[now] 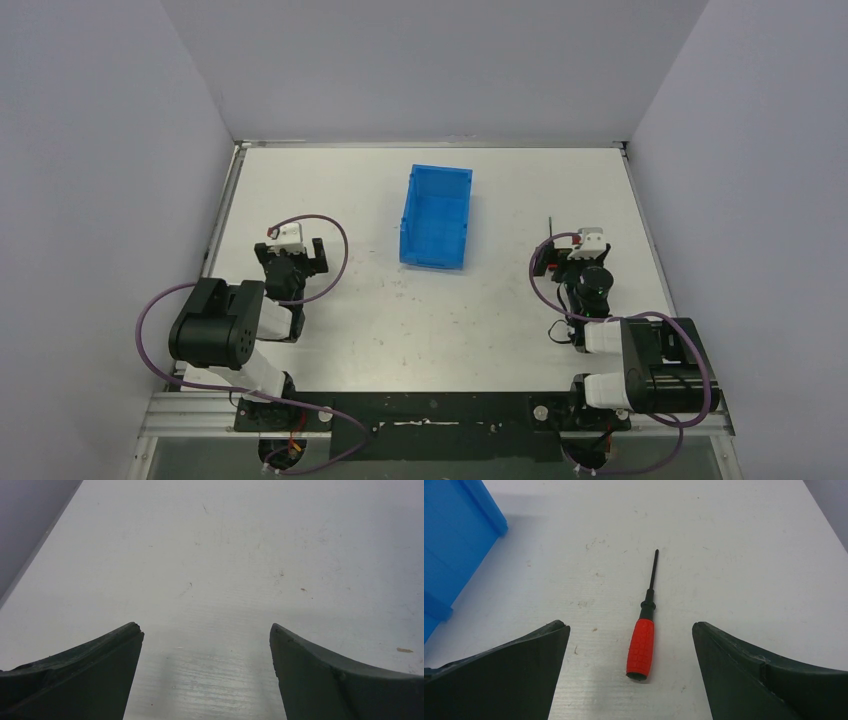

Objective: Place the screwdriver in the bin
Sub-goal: Pick up the screwdriver from the center of the board.

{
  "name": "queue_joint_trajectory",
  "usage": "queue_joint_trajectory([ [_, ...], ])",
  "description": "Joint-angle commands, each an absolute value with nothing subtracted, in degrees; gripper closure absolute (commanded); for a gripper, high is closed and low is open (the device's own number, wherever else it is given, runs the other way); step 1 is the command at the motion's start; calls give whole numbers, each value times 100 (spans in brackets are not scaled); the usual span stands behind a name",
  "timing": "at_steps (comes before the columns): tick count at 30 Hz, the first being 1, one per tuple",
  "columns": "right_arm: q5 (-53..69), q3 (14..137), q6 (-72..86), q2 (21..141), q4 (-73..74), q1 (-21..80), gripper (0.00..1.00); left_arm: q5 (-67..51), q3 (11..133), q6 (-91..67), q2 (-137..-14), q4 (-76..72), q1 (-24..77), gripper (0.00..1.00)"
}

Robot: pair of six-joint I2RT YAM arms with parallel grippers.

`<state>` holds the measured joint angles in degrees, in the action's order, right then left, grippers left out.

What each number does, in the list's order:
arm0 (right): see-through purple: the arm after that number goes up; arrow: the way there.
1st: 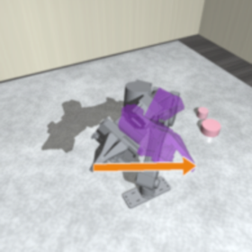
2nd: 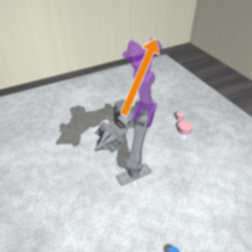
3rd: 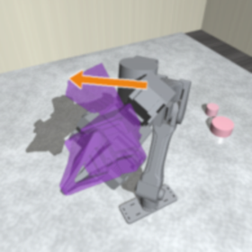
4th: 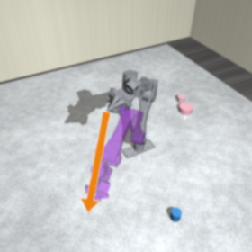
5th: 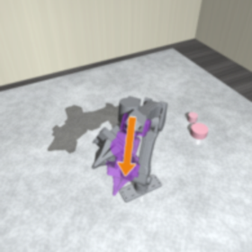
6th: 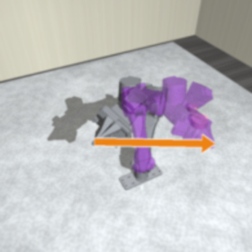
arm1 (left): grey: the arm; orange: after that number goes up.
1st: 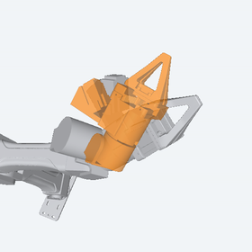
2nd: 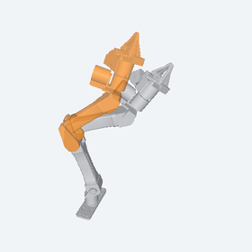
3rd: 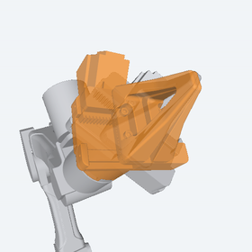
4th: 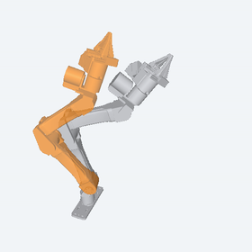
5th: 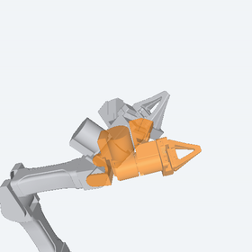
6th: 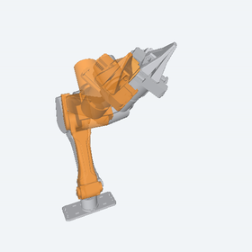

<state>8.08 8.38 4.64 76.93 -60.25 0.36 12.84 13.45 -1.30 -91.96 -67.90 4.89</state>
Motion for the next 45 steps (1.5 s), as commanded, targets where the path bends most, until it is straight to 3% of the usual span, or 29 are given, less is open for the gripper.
queue_joint_trajectory([
  [1, 841, 1106, 415, 7744, -5999, 56, 0, 1296, 1450, -193, -9225, -6948, 466, 3],
  [7, 902, 1301, 312, 7423, -5487, 109, 0, 1295, 1450, -193, -9220, -6944, 466, 3],
  [20, 756, 3295, 329, 6157, -1947, 114, 0, 1300, 1450, -194, -9224, -6946, 465, 3],
  [30, 705, 5680, 535, 6494, 324, 112, 0, 1296, 1450, -193, -9227, -6944, 466, 3],
  [45, 341, 8962, 991, 7962, 3312, 74, 0, 1293, 1450, -193, -9220, -6944, 466, 3],
])
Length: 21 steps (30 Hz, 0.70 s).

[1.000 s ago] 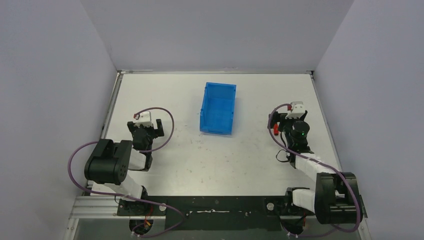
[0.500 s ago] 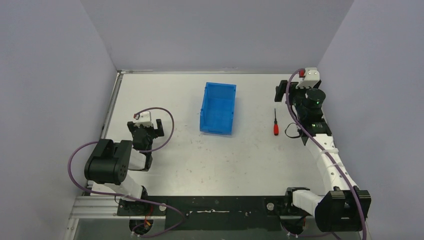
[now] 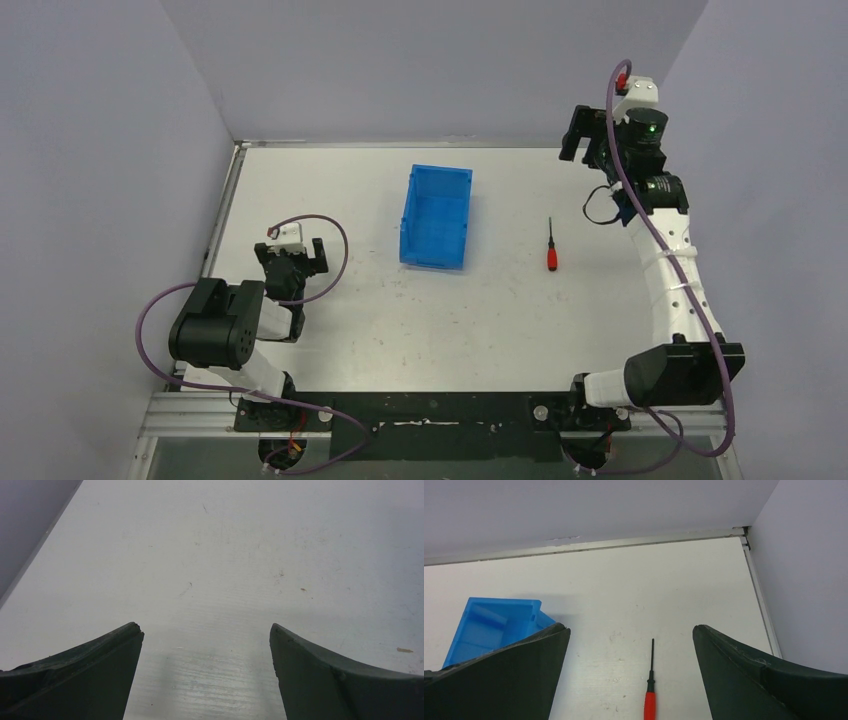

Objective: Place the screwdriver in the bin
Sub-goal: Pick up the screwdriver from the center of the board.

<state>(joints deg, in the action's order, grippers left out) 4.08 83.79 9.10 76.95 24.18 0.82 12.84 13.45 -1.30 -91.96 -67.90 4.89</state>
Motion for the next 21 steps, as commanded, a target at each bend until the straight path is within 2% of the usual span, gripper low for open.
queue_joint_trajectory([
  [1, 369, 9010, 993, 7973, 3329, 74, 0, 1294, 1450, -193, -9220, -6943, 466, 3],
  [10, 230, 8772, 1109, 8040, 3254, 79, 0, 1299, 1450, -196, -9226, -6944, 466, 3],
  [21, 109, 7113, 1285, 8818, 2392, 79, 1, 1298, 1450, -193, -9225, -6946, 465, 3],
])
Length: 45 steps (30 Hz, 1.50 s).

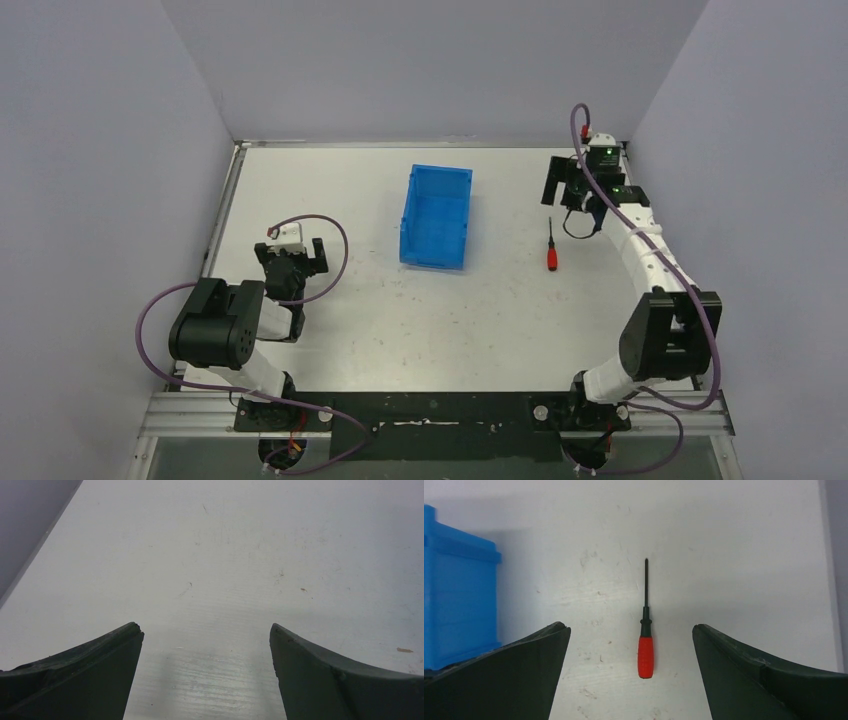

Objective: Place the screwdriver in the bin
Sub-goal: Pick up the screwdriver from the center of the board.

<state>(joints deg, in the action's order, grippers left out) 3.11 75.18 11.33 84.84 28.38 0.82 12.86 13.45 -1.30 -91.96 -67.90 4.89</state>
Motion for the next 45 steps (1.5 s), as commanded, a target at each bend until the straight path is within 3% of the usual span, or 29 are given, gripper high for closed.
queue_joint_trajectory([
  [1, 84, 7015, 1304, 8923, 2330, 79, 1, 1296, 1450, -193, -9225, -6946, 466, 3],
  [7, 24, 6420, 1412, 9487, 1929, 64, 4, 1298, 1450, -193, -9221, -6949, 466, 3],
  [22, 147, 6084, 1486, 10238, 1626, 31, 42, 1295, 1450, -198, -9220, -6949, 465, 3],
  [23, 134, 6090, 1479, 10259, 1630, 35, 46, 1298, 1450, -195, -9222, -6944, 466, 3],
  [28, 120, 6194, 1482, 10254, 1729, 35, 90, 1296, 1450, -193, -9221, -6948, 466, 3],
  [30, 94, 6278, 1485, 10143, 1825, 30, 100, 1300, 1450, -194, -9221, -6944, 466, 3],
  [45, 18, 8197, 1370, 9390, 3500, 39, 100, 1299, 1450, -194, -9227, -6946, 466, 3],
])
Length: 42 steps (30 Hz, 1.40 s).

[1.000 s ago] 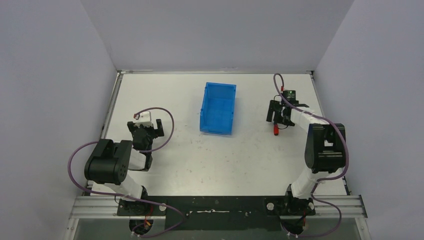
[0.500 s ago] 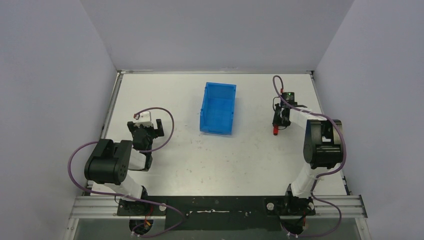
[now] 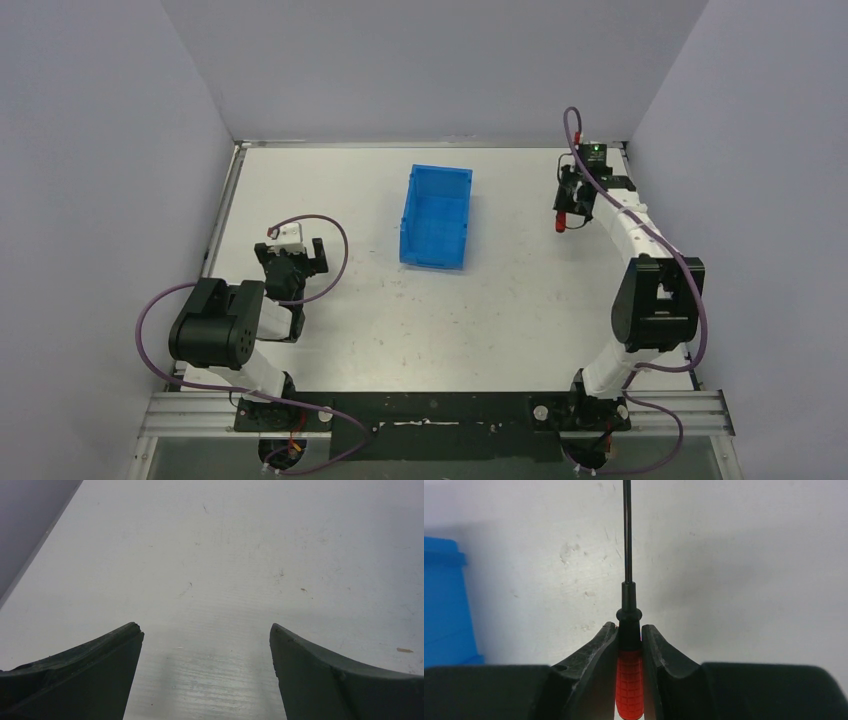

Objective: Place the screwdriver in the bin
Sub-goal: Pick up the screwdriver from the center of the board, then place the screwdriver in the bin.

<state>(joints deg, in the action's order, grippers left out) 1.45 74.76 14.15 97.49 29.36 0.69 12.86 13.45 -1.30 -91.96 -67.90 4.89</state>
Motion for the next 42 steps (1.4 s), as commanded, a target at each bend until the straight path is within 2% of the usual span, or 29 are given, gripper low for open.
queue_joint_trajectory([
  [1, 18, 8392, 1356, 9394, 3631, 41, 100, 1298, 1450, -195, -9225, -6948, 466, 3],
  [12, 26, 10881, 1141, 9369, 4784, 123, 100, 1298, 1450, -193, -9220, -6944, 466, 3],
  [18, 18, 11845, 1110, 9365, 5069, 224, 100, 1294, 1450, -193, -9224, -6948, 465, 3],
  [27, -94, 11502, 1252, 9254, 4959, 538, 100, 1300, 1450, -194, -9225, -6945, 466, 3],
  [33, -252, 11068, 1549, 9298, 4636, 1255, 100, 1297, 1450, -193, -9220, -6945, 466, 3],
  [42, -288, 11146, 2010, 9768, 4224, 2392, 100, 1296, 1450, -193, -9222, -6943, 466, 3],
])
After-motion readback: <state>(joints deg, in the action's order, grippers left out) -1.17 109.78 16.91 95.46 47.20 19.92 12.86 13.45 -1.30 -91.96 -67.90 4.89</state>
